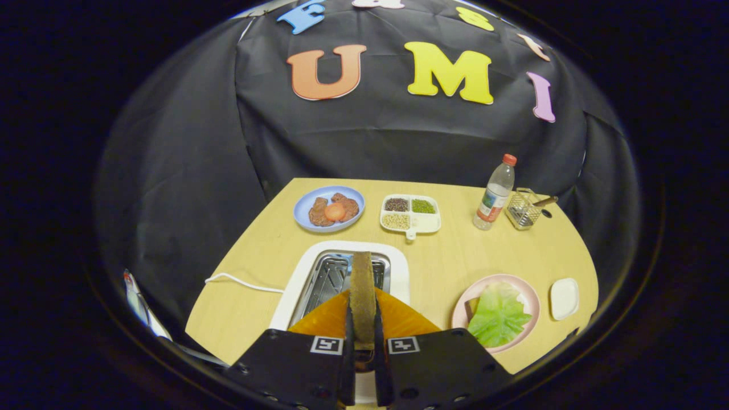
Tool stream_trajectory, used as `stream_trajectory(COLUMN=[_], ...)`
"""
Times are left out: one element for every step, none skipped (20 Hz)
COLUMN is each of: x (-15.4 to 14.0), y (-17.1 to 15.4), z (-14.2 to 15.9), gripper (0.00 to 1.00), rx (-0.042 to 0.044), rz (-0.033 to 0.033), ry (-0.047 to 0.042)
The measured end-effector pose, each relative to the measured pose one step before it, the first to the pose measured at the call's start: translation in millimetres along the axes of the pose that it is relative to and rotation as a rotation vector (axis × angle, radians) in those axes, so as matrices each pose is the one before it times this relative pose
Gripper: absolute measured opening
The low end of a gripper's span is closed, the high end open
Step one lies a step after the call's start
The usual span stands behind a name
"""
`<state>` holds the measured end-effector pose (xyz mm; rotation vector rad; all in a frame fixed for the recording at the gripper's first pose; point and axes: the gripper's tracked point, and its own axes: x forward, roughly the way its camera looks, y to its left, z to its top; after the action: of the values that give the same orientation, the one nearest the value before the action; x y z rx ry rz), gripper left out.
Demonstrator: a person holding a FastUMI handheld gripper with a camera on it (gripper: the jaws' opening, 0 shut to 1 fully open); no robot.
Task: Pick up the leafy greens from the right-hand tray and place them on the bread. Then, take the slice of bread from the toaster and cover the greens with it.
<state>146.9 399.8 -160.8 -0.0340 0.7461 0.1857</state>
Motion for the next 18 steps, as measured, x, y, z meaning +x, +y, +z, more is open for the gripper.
stream_trajectory(x=[-5.27, -6.71, -6.16, -6.9, -6.49, -7.1, -6.83, -6.05, -7.21, -6.63, -6.95, -6.81, -6.37, -5.84, -6.44, -5.91, -5.44, -4.95], y=[1.22, 1.08, 2.55, 1.88, 0.88, 0.64, 2.11, 0.27, 1.36, 1.88, -0.12, 0.2, -0.6, -2.96, -4.17, -4.38, -7.52, -8.92], z=[3.31, 4.4, 3.71, 5.48, 5.75, 5.82, 4.76, 3.89, 2.45, 2.43, 2.02, 3.39, 3.02, 3.35, 2.16, 2.77, 2.56, 1.98], gripper=[0.14, 0.14, 0.14, 0.14, 0.14, 0.14, 0.14, 0.14, 0.14, 0.14, 0.13, 0.14, 0.14, 0.14, 0.14, 0.14, 0.14, 0.14], rx=[-0.00536, 0.00248, 0.0093, 0.00831, 0.00824, 0.00541, 0.00009, 0.00288, 0.00779, 0.01308, 0.01026, 0.00772, 0.00445, 0.00552, 0.00485, 0.011, 0.01194, 0.00865], rz=[0.00444, 0.00664, 0.00892, 0.00776, 0.00346, 0.00347, 0.00772, 0.00689, 0.01678, 0.01632, 0.01091, 0.01086, 0.00973, 0.00653, 0.00474, 0.00668, -0.0006, -0.00208], ry=[-0.01761, -0.01677, -0.01353, -0.01578, -0.01674, -0.01466, -0.01545, -0.00968, -0.0077, -0.00446, -0.00274, -0.00718, -0.00747, -0.00702, -0.0063, -0.00716, -0.00742, -0.00394])
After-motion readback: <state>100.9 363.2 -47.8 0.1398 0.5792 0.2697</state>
